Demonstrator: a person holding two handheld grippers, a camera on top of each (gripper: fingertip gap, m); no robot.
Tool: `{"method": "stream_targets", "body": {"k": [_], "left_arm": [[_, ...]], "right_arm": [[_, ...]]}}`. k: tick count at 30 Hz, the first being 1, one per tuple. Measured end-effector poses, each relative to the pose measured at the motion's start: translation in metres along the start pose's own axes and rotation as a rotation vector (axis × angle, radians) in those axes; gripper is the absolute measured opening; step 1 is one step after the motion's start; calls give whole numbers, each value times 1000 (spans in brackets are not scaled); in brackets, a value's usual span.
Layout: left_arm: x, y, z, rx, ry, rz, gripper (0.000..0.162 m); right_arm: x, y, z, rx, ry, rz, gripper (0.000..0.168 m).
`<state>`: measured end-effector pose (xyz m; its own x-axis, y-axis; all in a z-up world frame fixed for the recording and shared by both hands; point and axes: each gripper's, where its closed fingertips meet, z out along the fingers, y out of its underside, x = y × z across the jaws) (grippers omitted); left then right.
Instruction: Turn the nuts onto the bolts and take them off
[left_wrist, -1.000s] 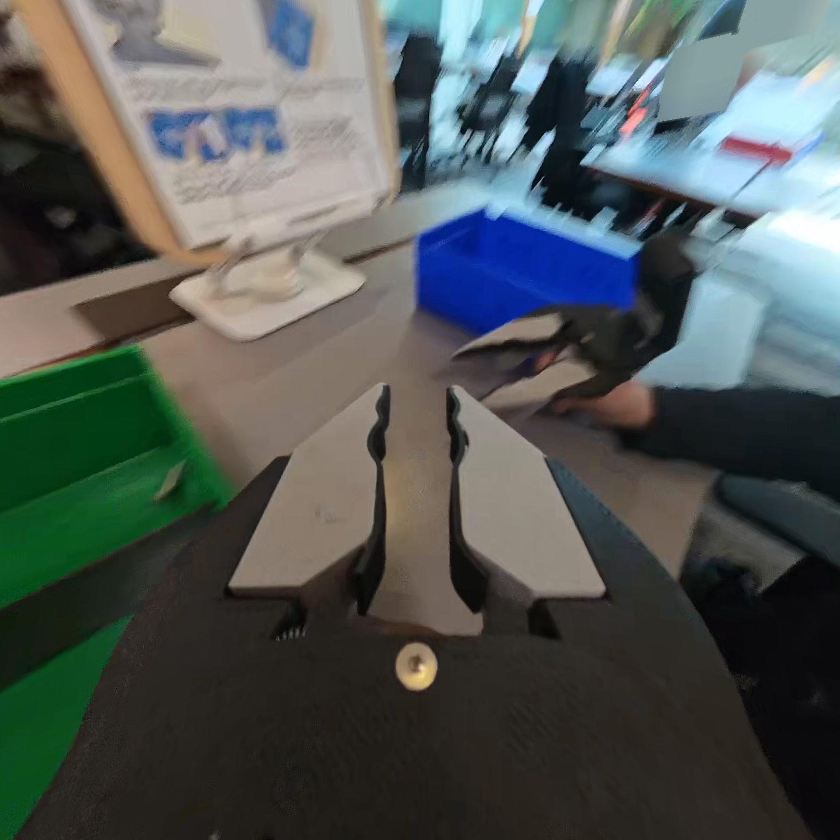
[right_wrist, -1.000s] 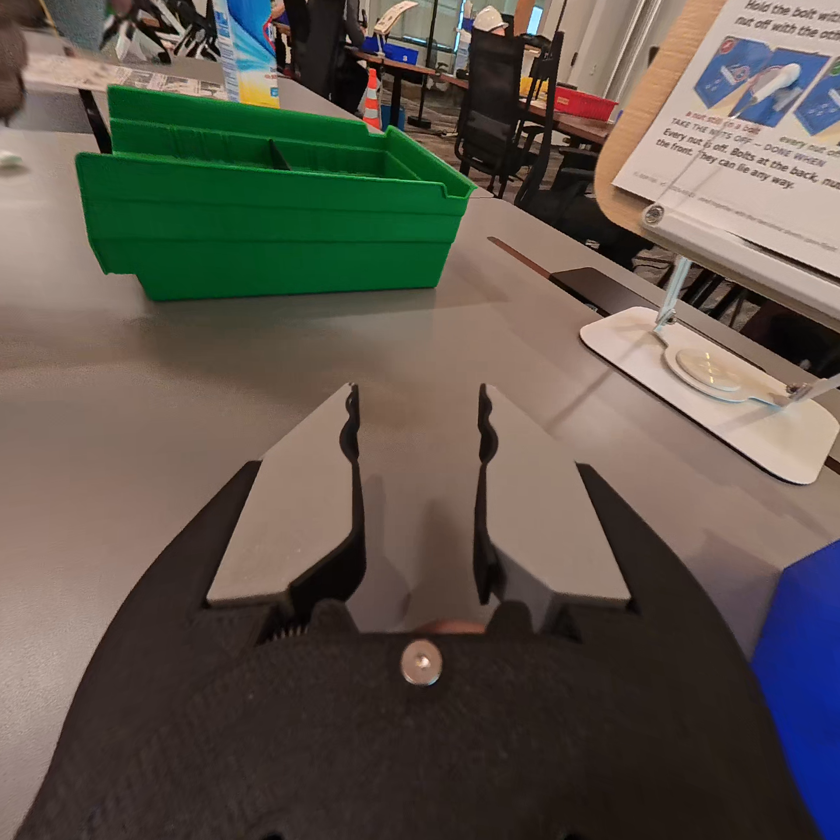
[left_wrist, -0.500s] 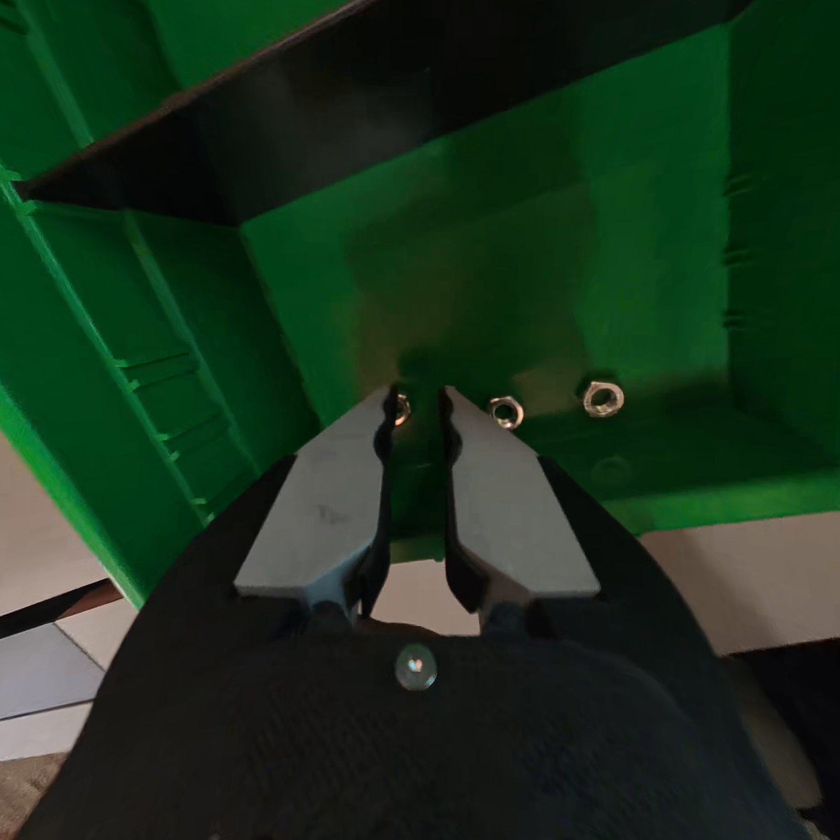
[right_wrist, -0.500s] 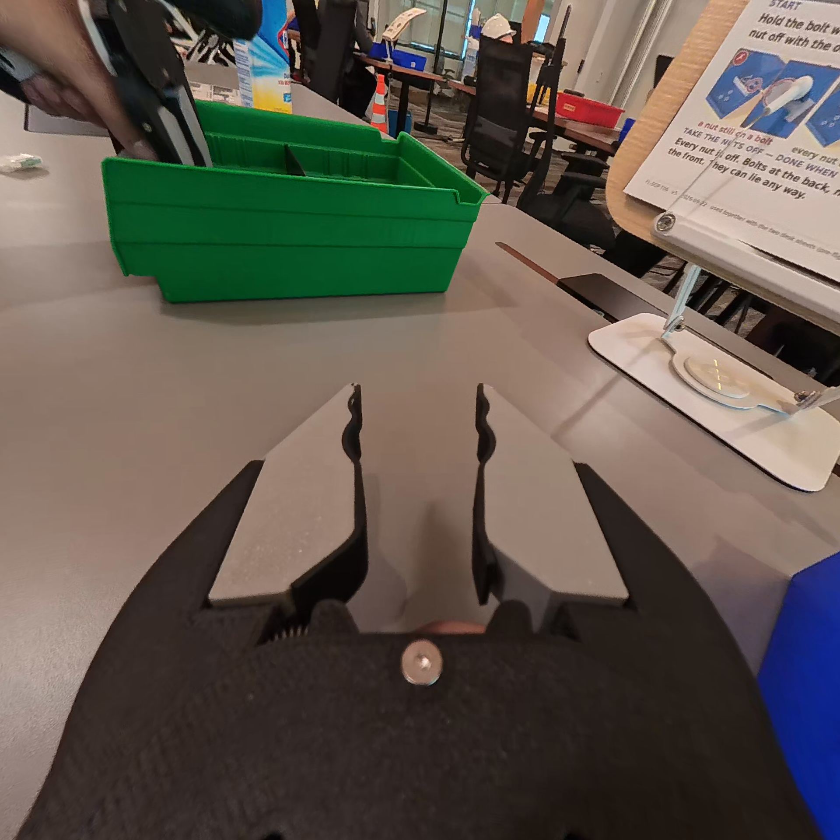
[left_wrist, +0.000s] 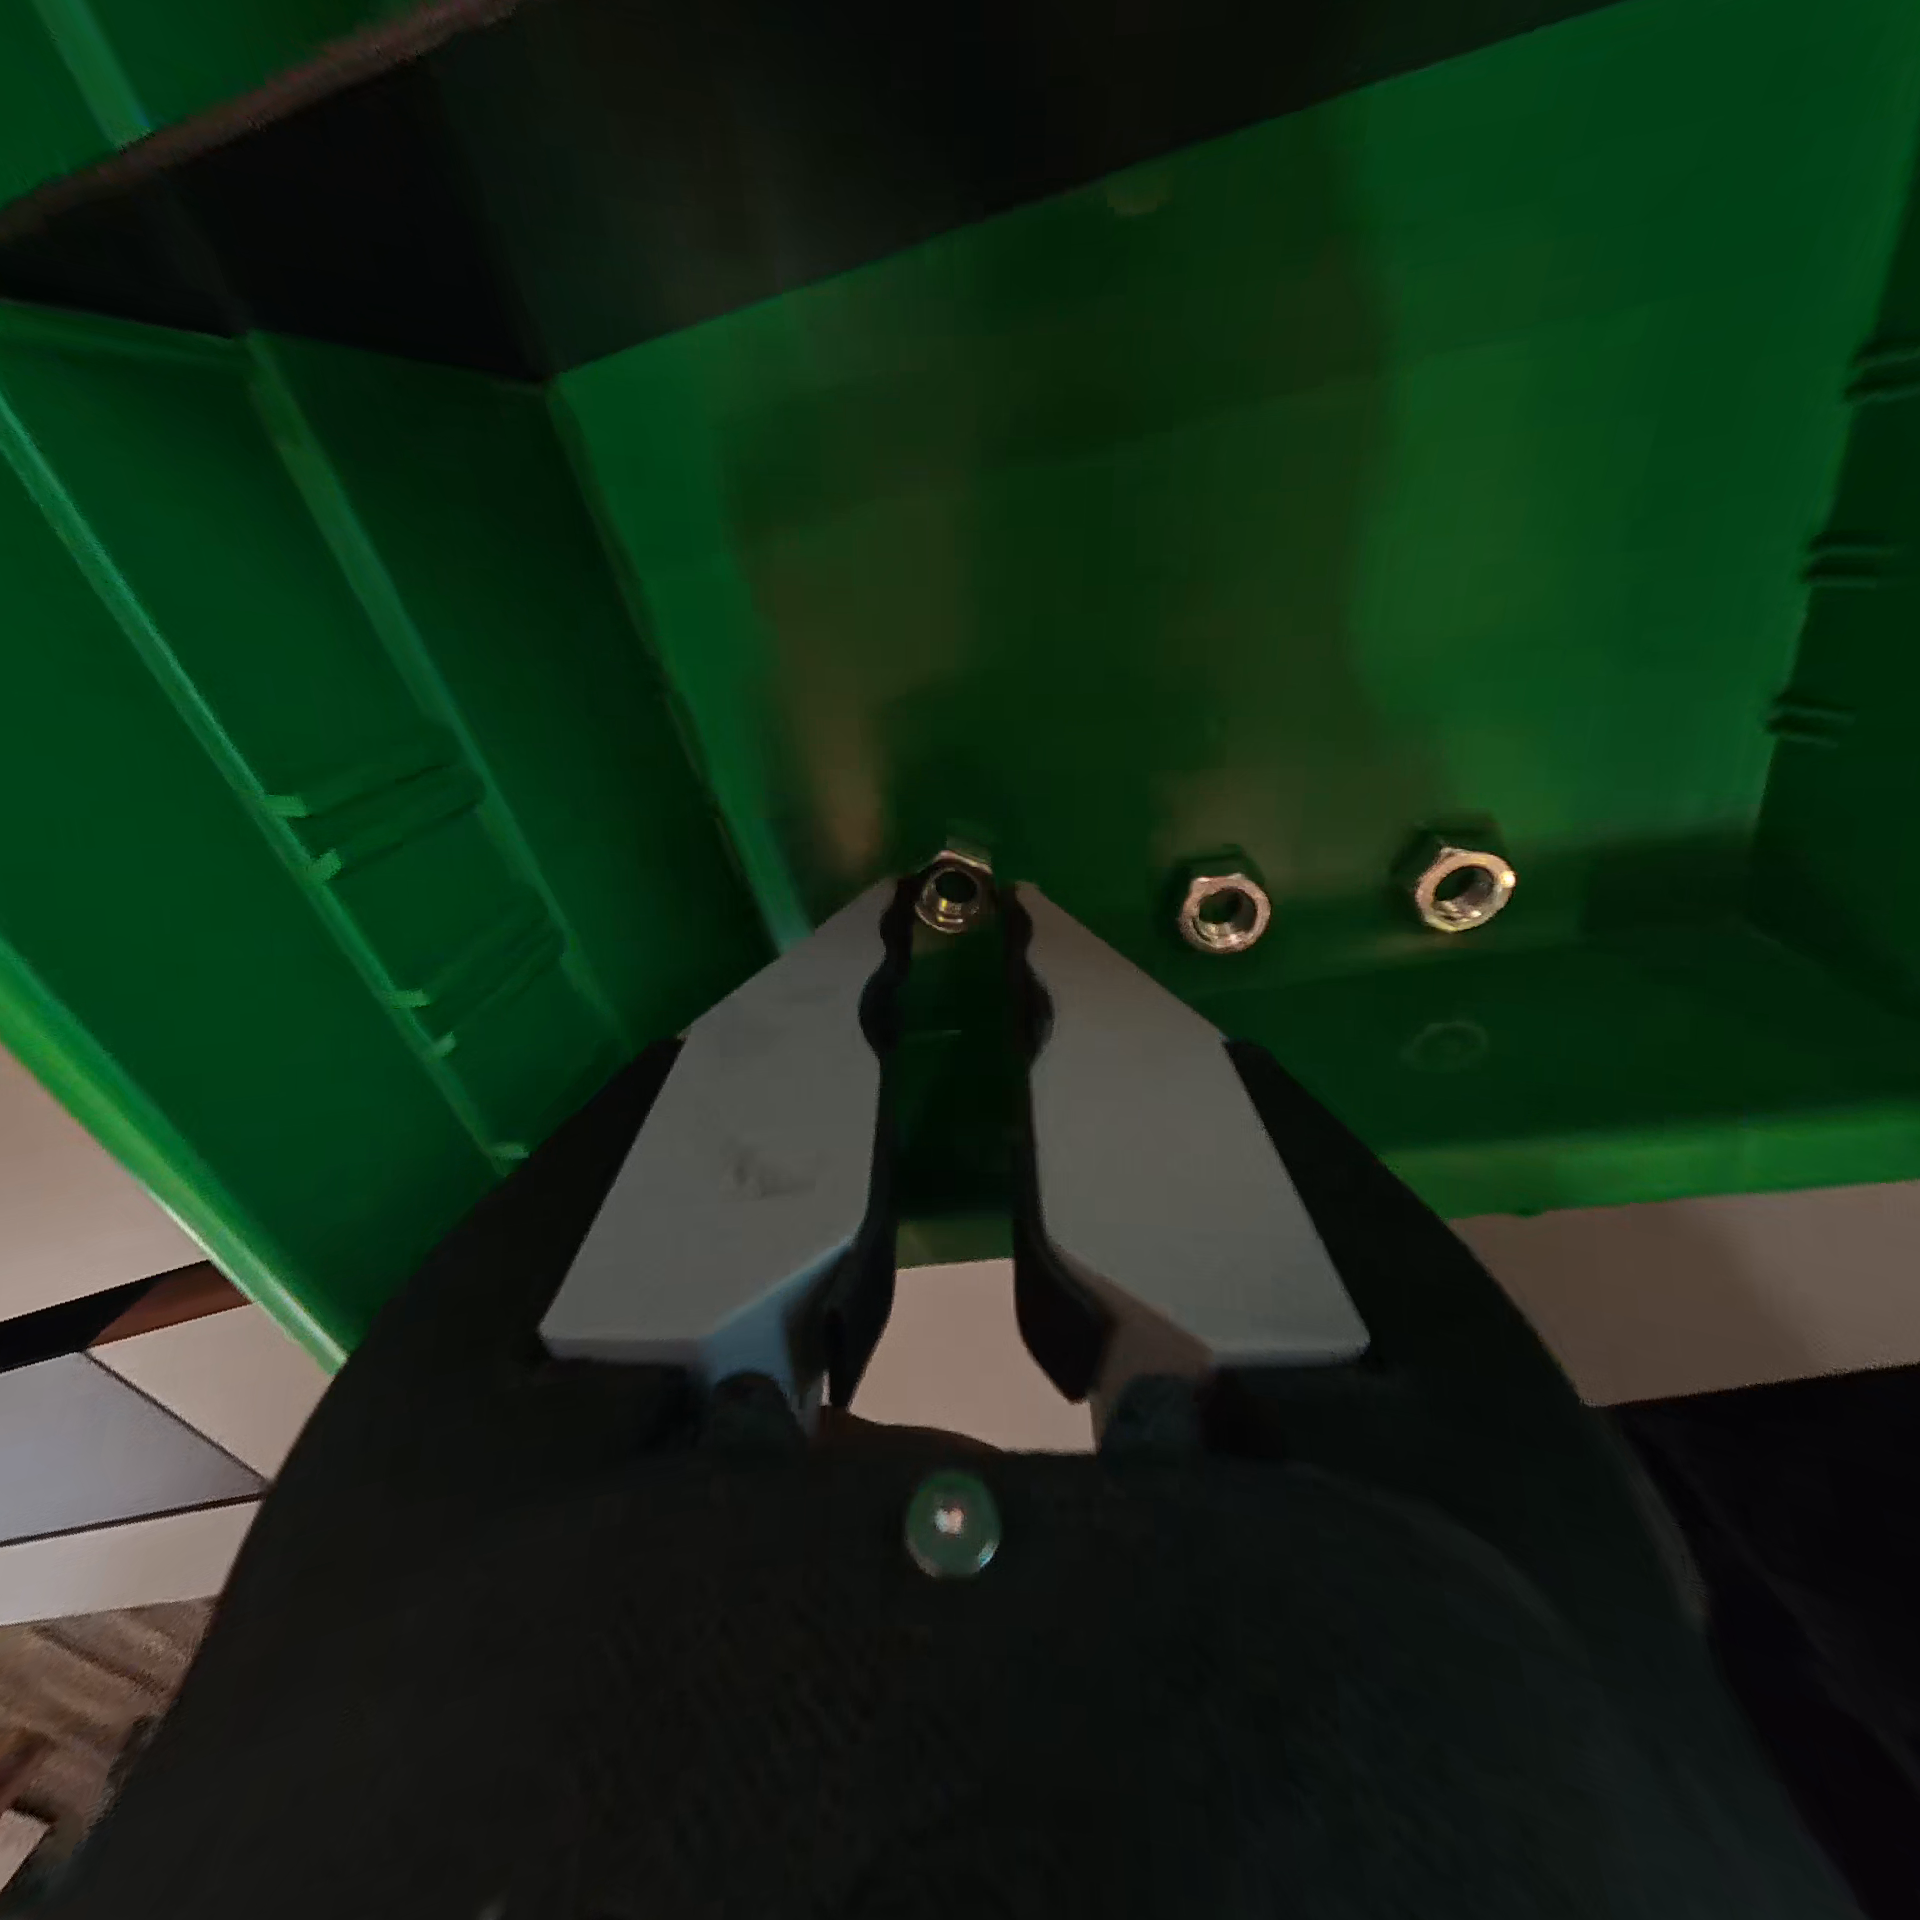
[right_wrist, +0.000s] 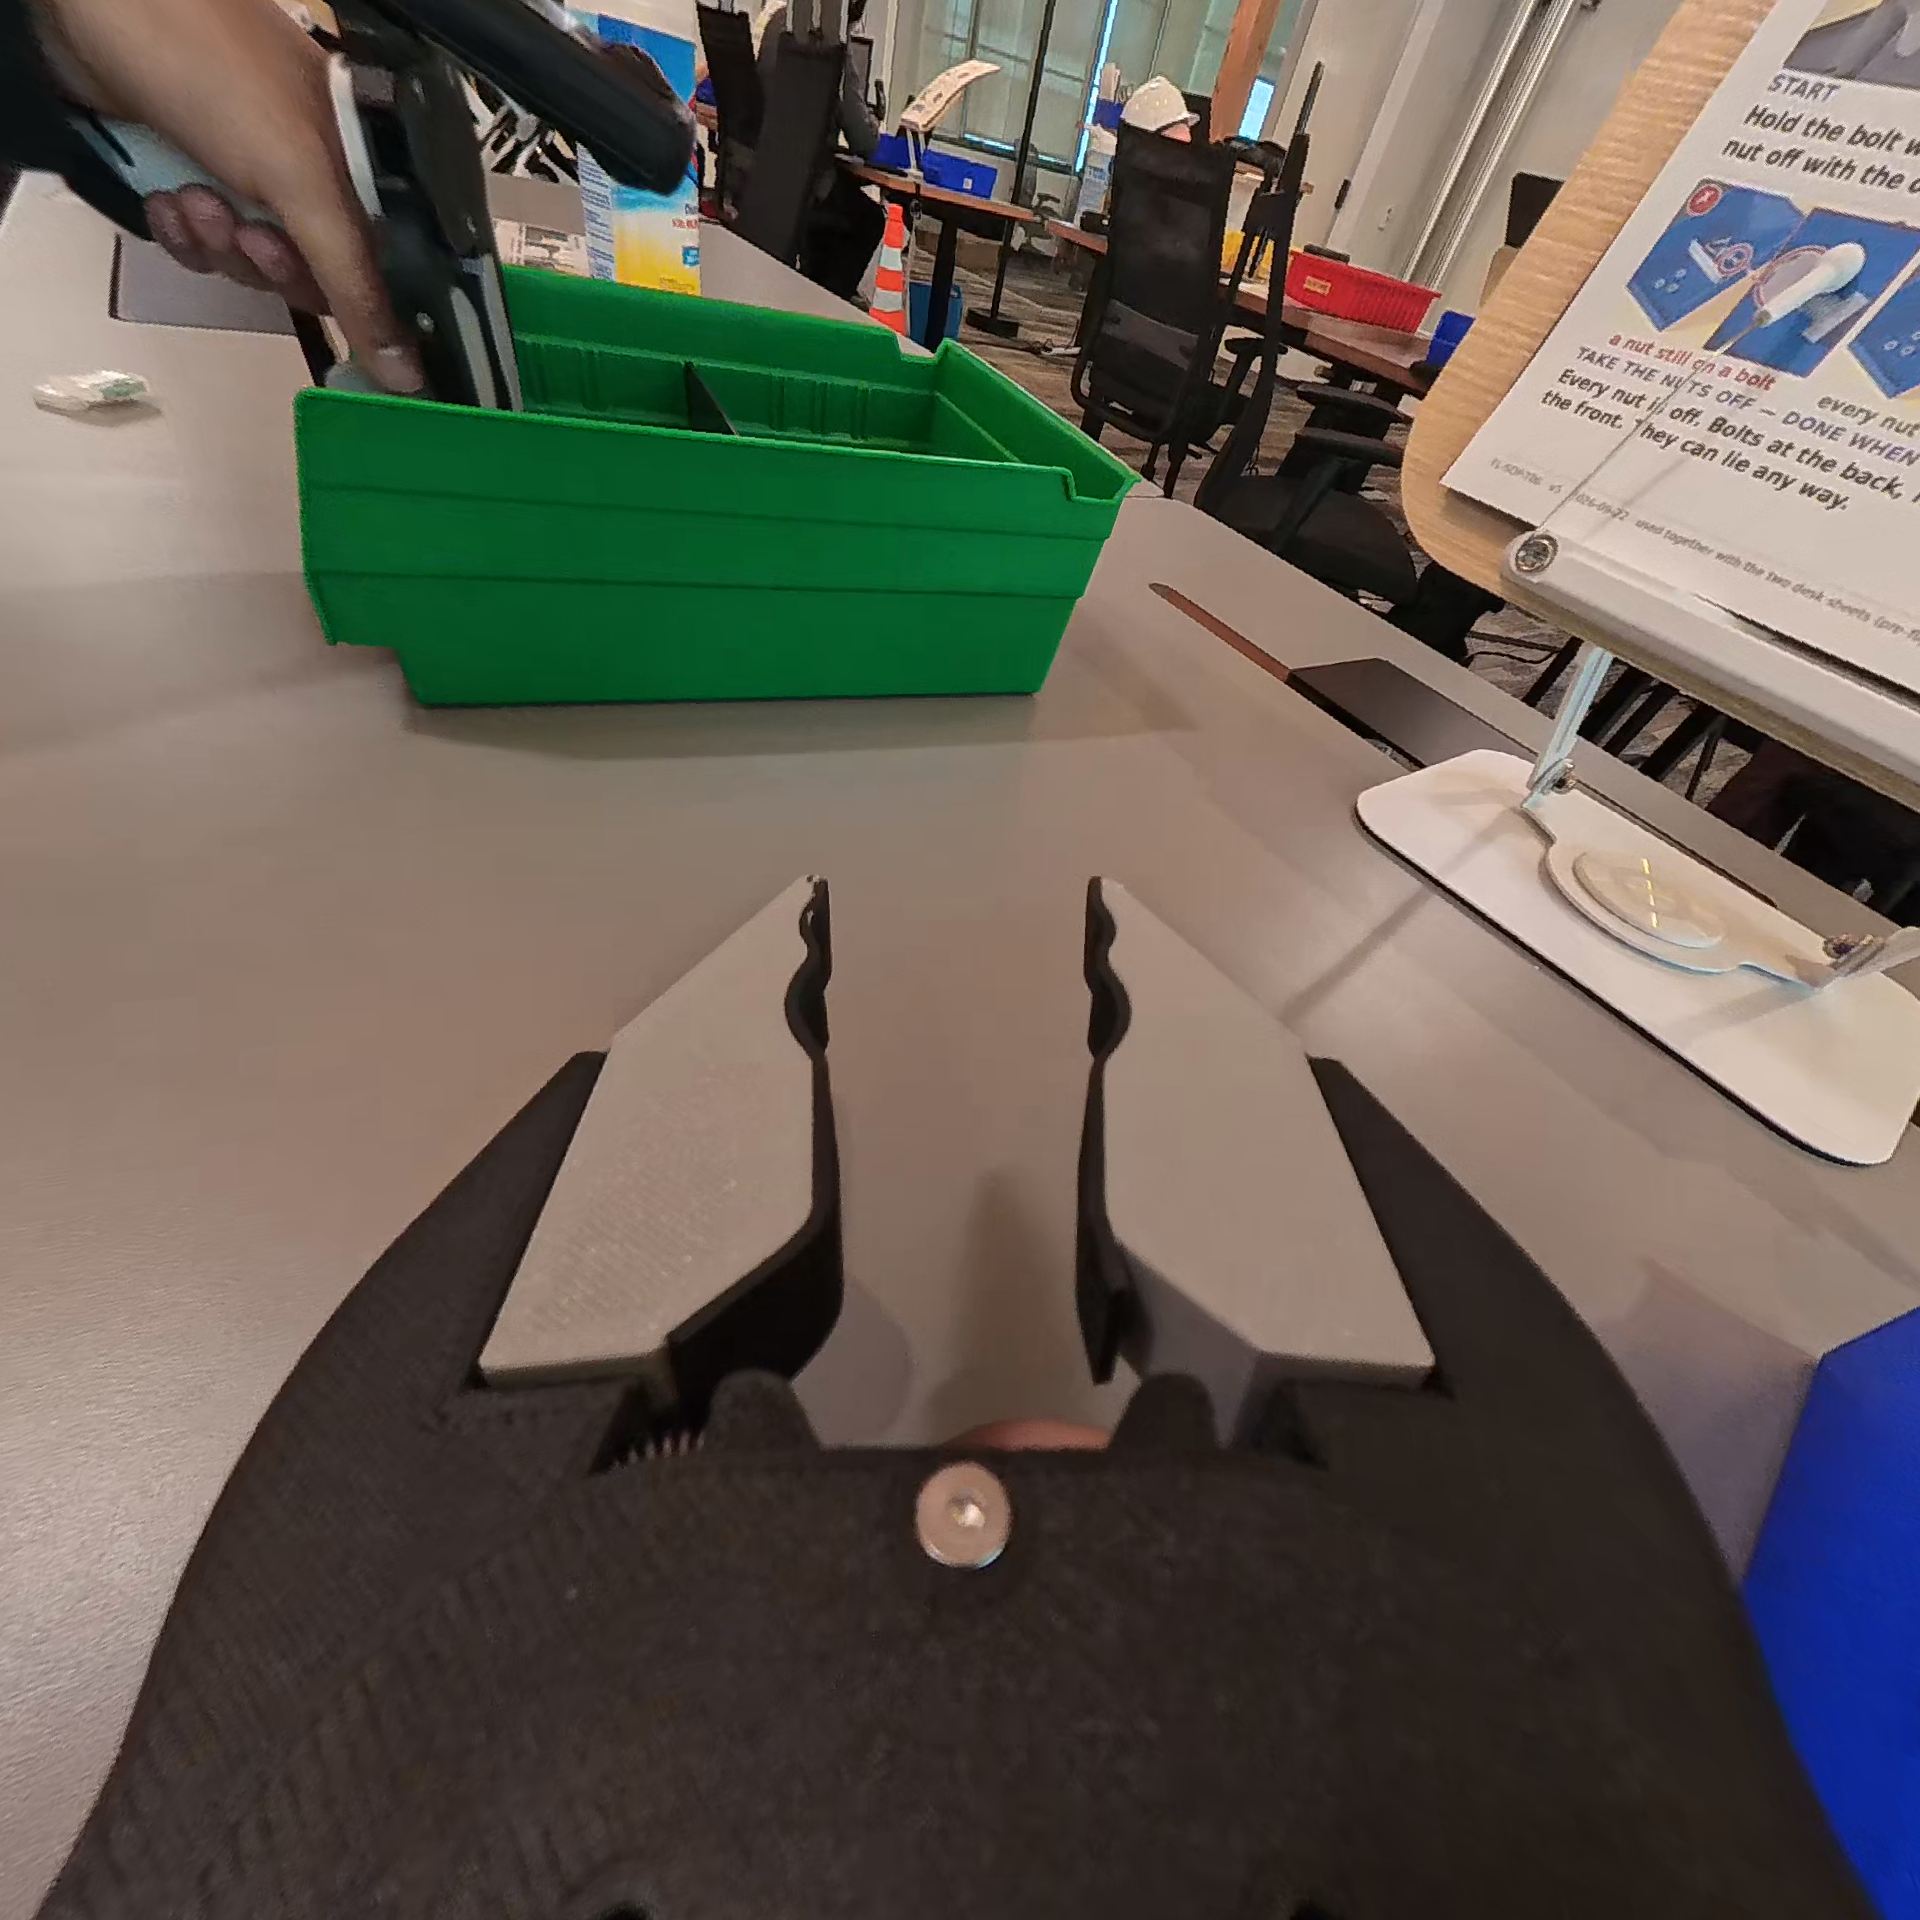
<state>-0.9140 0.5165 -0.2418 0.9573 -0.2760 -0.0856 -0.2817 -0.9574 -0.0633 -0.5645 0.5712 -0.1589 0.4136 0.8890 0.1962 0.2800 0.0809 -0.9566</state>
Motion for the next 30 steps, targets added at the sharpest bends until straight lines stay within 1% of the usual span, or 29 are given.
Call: {"method": "stream_targets", "body": {"k": [4, 11, 13, 14, 15, 16, 19, 21, 22, 24, 26, 30], "left_arm": [[-1, 0, 0, -41, 17, -7, 14], [-1, 2, 1, -77, -89, 84, 14], [5, 2, 0, -80, -73, 100, 13], [9, 3, -2, -81, -53, 104, 11], [11, 3, -5, -82, -47, 115, 1], [10, 4, -9, -83, -58, 127, 0], [11, 4, -12, -83, -59, 138, 1], [8, 5, -9, -97, -88, 145, 10], [4, 4, -8, -95, -111, 149, 11], [8, 2, -6, -69, -84, 137, 12], [13, 0, -6, -48, -39, 122, 11], [11, 5, 2, -73, -38, 108, 5]], "right_arm": [[0, -2, -2, 9, 4, 1, 46], [1, -11, -8, 42, 11, 7, 45], [1, -11, -8, 42, 8, 9, 46], [0, -10, -8, 41, 6, 9, 45], [-1, -10, -8, 41, 4, 8, 45], [-1, -10, -8, 39, 2, 6, 45], [-3, -11, -7, 38, 0, -1, 45], [-4, -11, -7, 38, -2, -3, 45], [-4, -11, -7, 40, -1, -5, 45], [-3, -10, -7, 37, 1, -7, 45], [-3, -10, -7, 38, 0, -2, 45], [-3, -10, -7, 39, -4, 5, 45]]}}
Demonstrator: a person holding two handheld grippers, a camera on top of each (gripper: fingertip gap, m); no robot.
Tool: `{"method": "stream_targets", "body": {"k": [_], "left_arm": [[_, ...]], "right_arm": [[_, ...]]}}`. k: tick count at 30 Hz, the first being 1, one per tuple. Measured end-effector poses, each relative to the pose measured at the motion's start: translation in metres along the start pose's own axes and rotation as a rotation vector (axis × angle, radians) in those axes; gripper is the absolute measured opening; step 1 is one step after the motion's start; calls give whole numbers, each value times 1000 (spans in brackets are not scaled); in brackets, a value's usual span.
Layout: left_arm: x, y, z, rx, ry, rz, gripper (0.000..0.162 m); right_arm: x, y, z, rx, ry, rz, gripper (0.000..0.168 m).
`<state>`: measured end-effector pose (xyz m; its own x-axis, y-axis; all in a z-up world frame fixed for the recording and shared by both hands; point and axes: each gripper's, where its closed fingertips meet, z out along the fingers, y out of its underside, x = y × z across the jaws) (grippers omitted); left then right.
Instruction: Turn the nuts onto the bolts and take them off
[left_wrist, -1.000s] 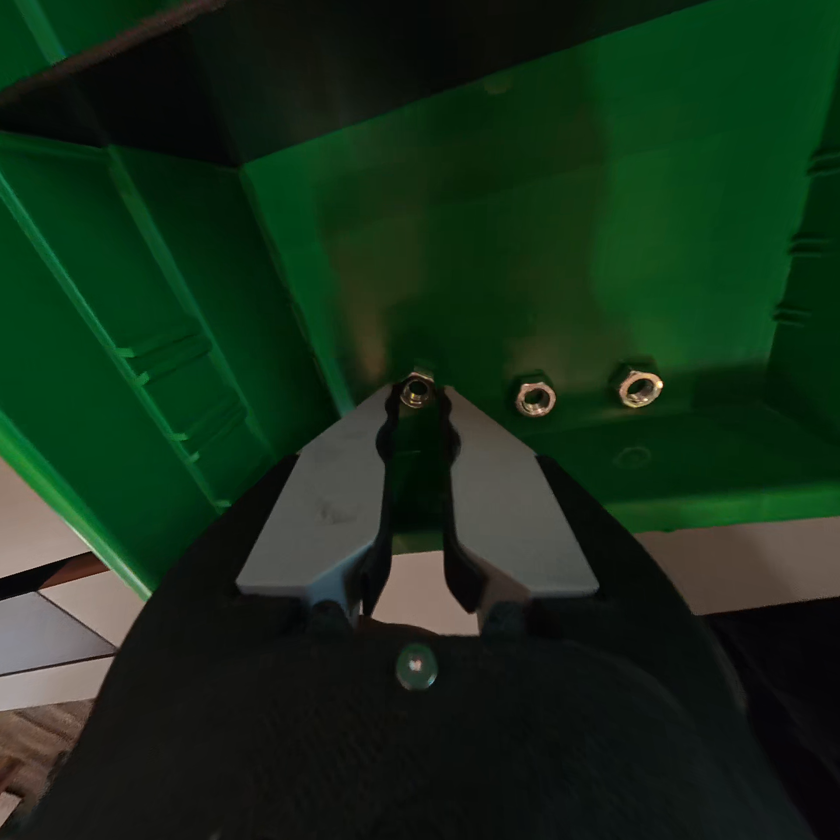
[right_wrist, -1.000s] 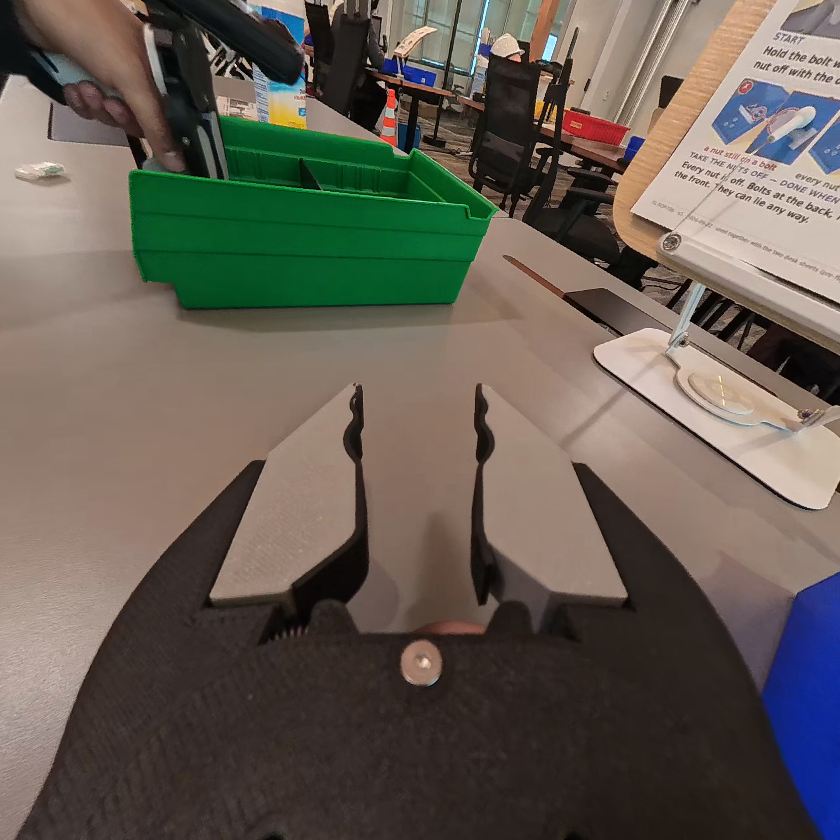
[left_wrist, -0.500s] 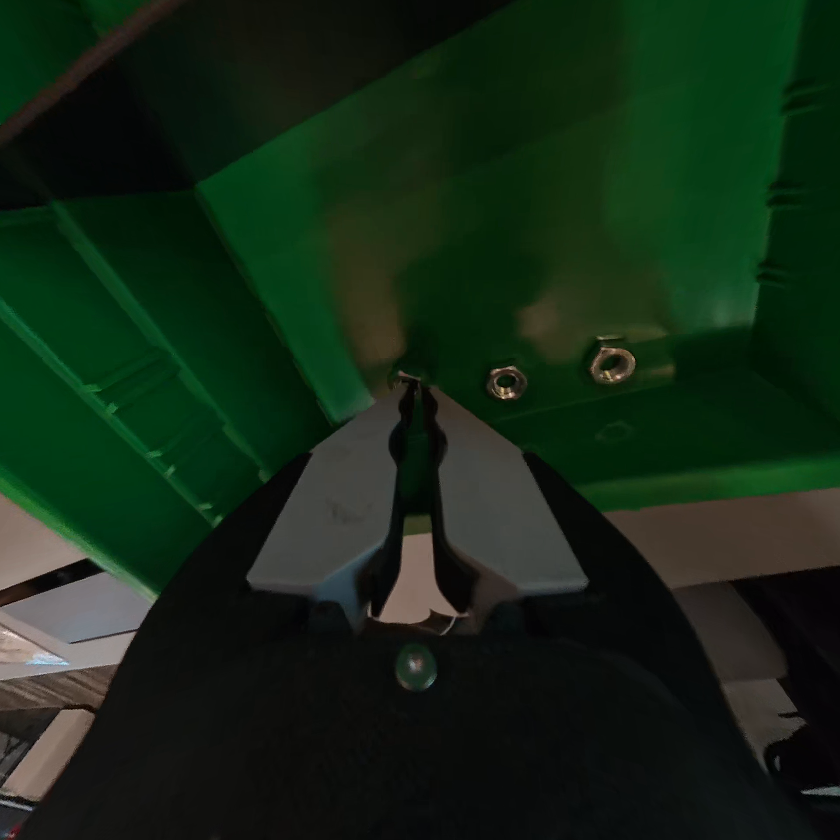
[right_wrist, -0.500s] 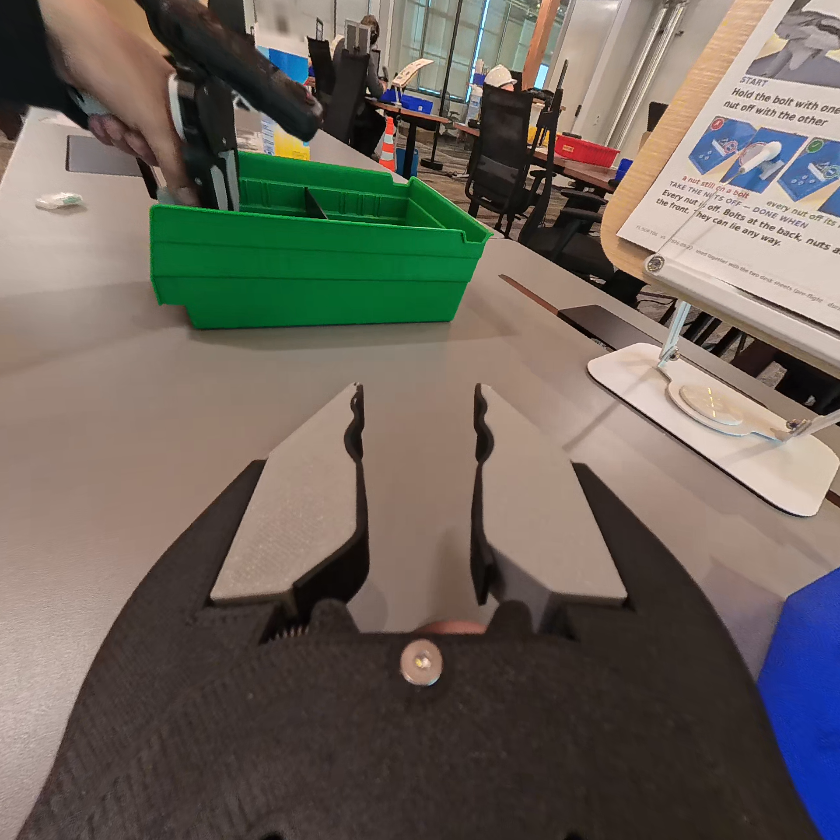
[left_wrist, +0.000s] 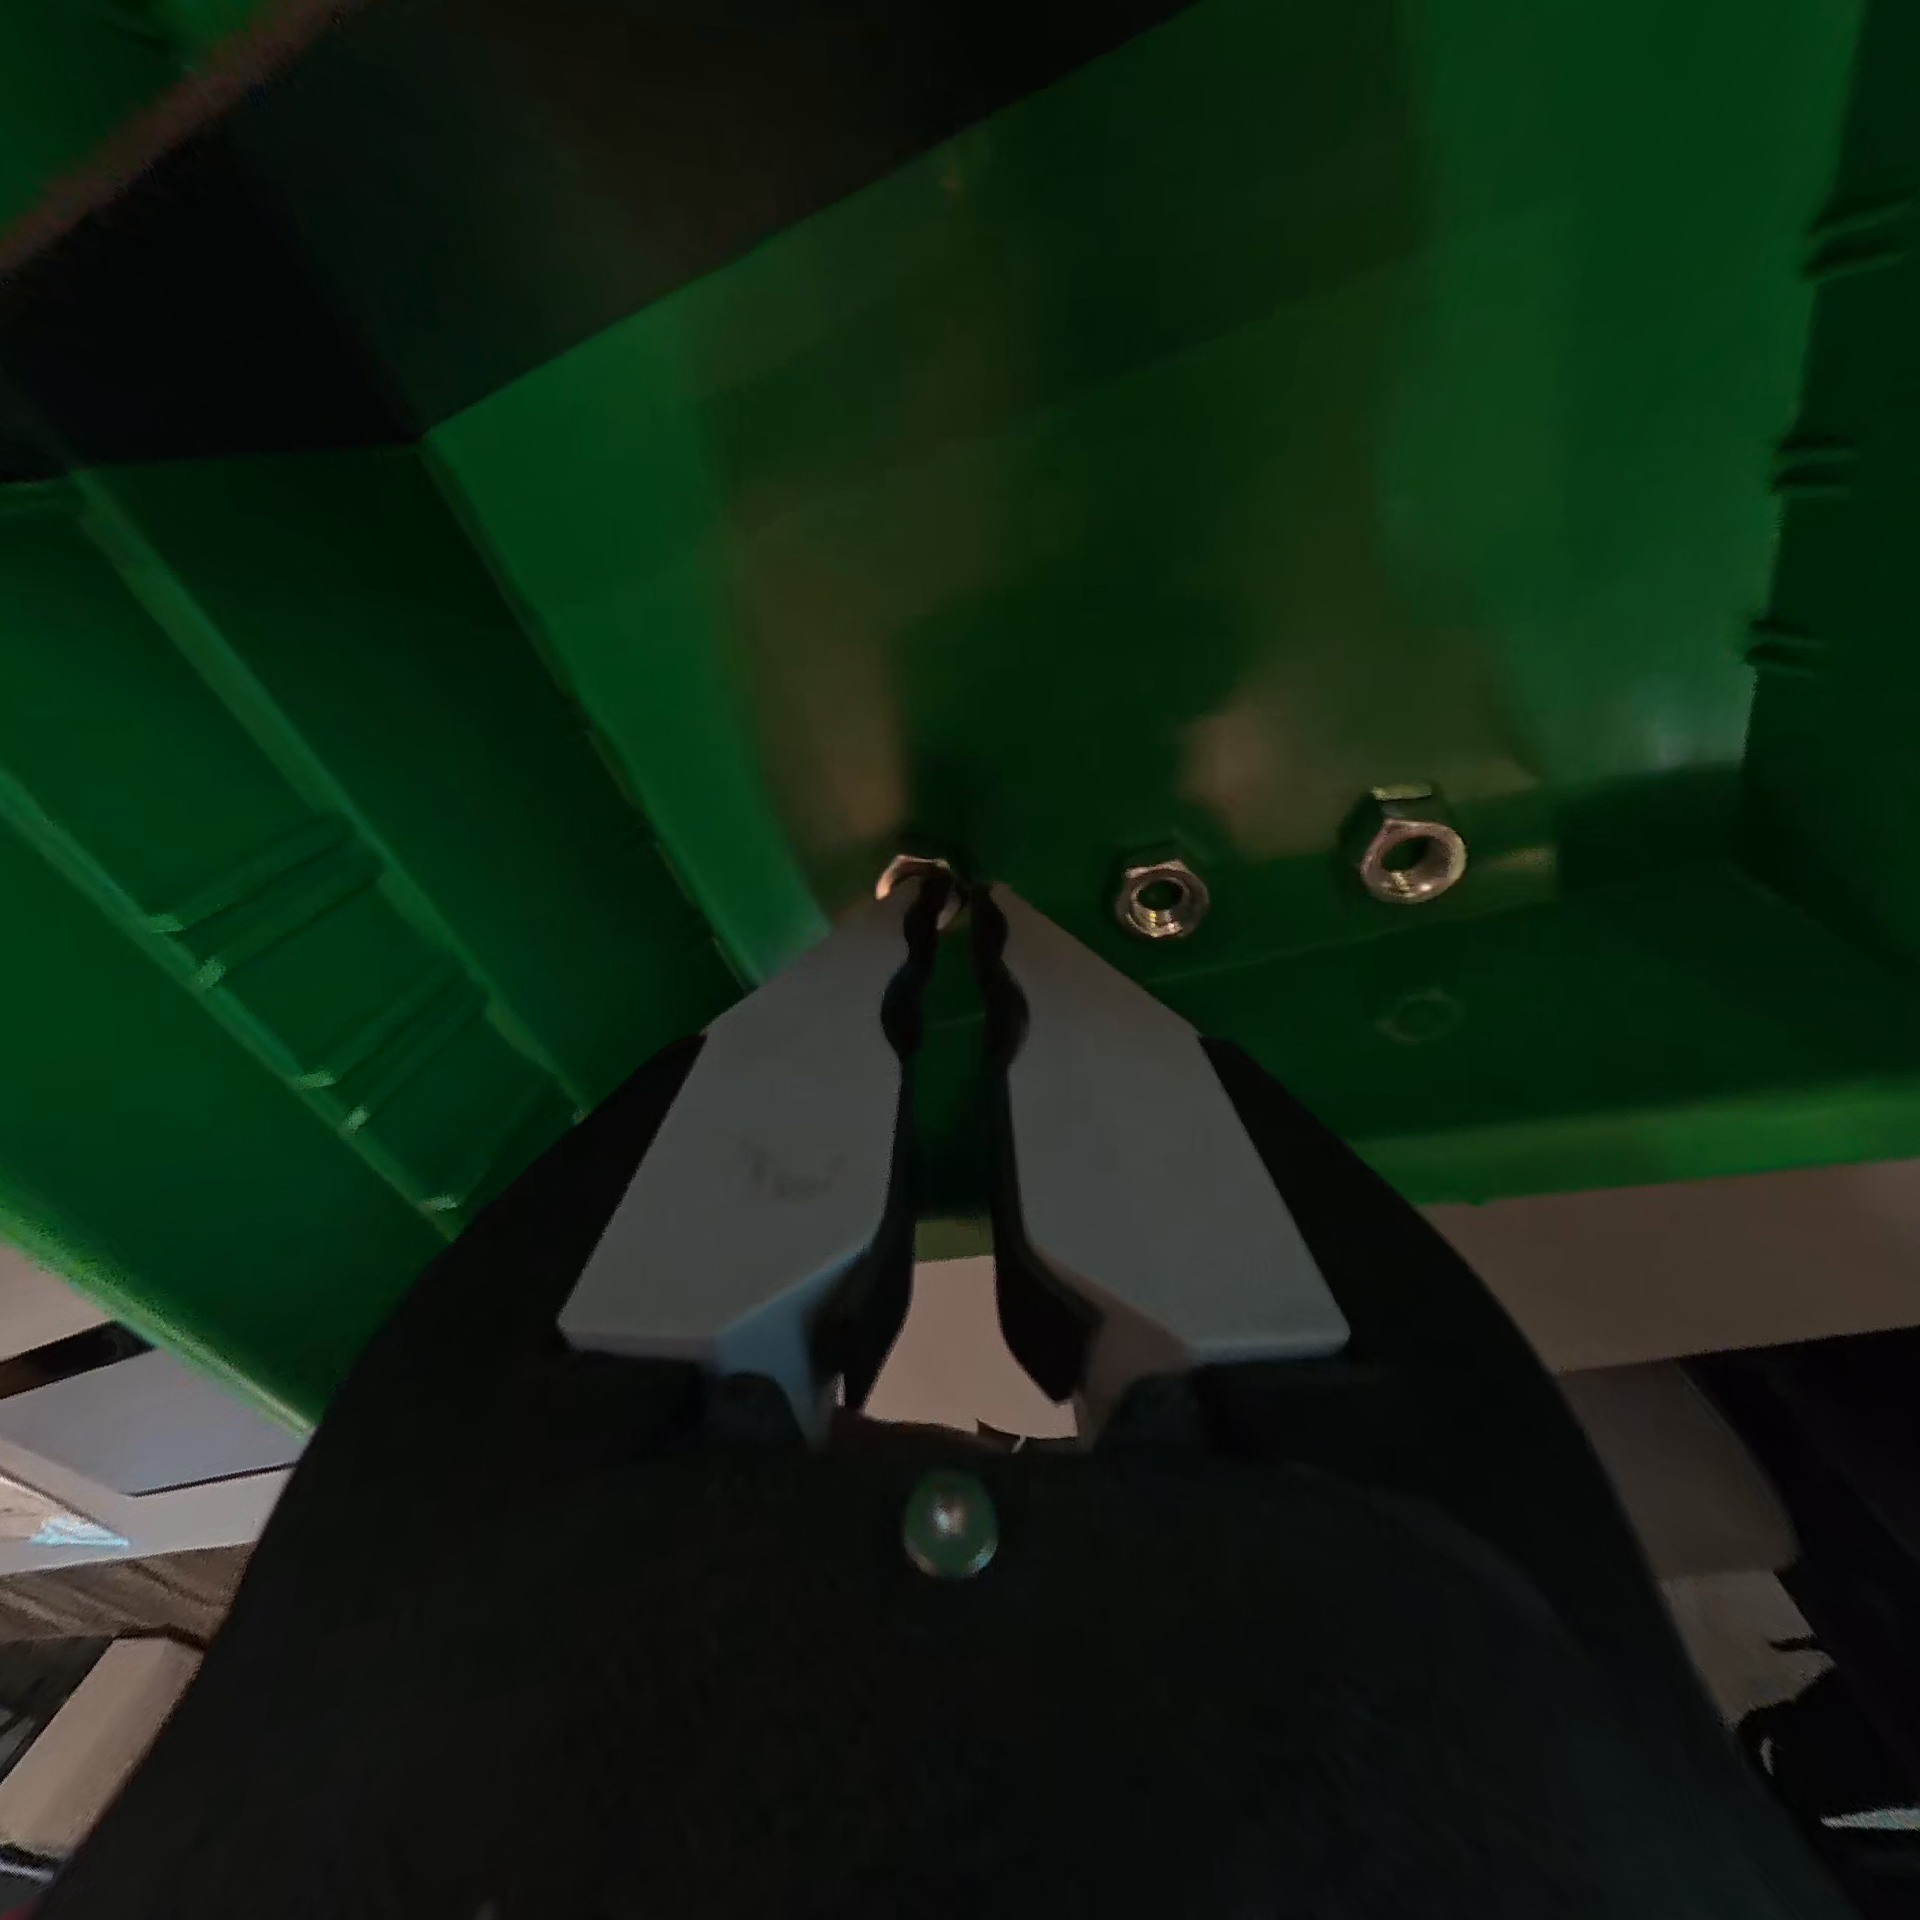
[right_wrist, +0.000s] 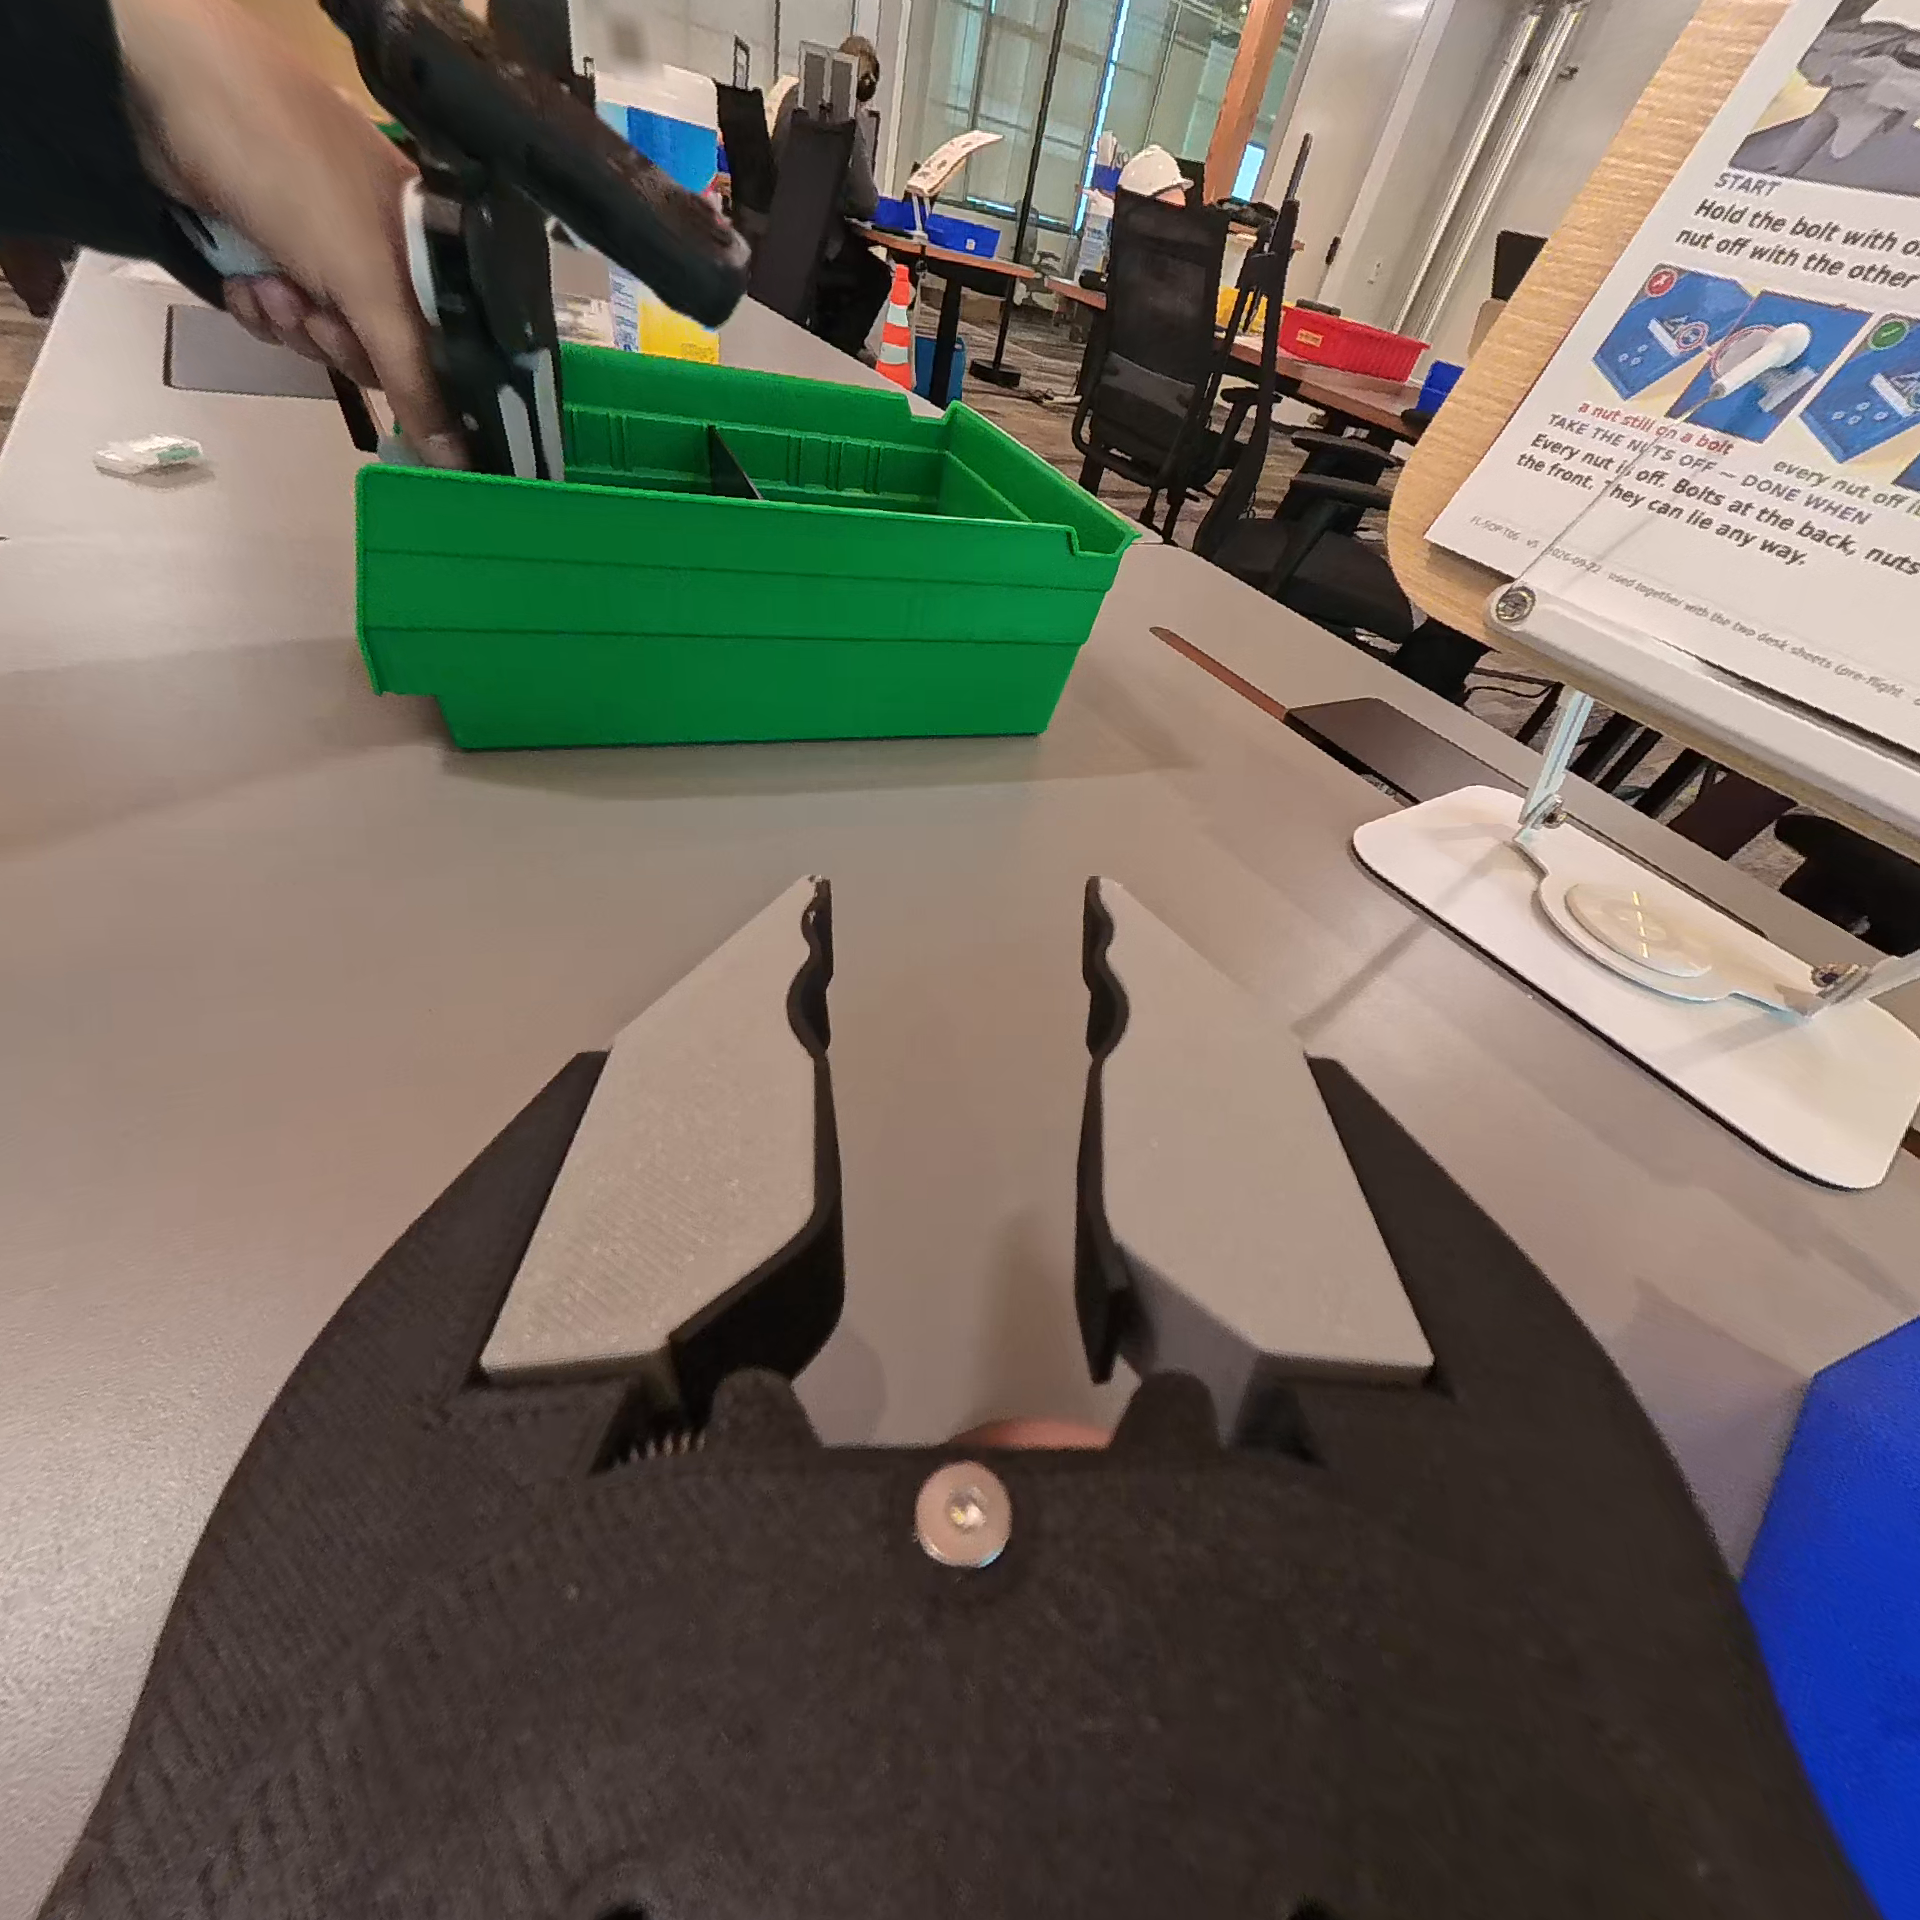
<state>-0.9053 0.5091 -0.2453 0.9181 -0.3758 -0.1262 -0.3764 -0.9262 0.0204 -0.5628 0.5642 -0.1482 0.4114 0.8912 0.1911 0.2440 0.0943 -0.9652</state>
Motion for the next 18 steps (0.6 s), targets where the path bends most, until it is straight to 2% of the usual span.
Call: {"method": "stream_targets", "body": {"k": [7, 12, 15, 18], "left_arm": [[-1, -3, 1, 10, -7, 11, 4], [-5, -9, -8, 80, -7, 5, 3], [-11, -22, -37, 184, -44, 3, 3], [-1, -49, -89, 390, -40, 29, 3]], "right_arm": [[1, 0, 0, -1, 2, 0, 45], [0, -1, 0, 0, 2, -7, 45], [-1, -1, 0, 1, -1, -4, 45], [-1, -1, 0, 0, 0, -8, 45]]}}
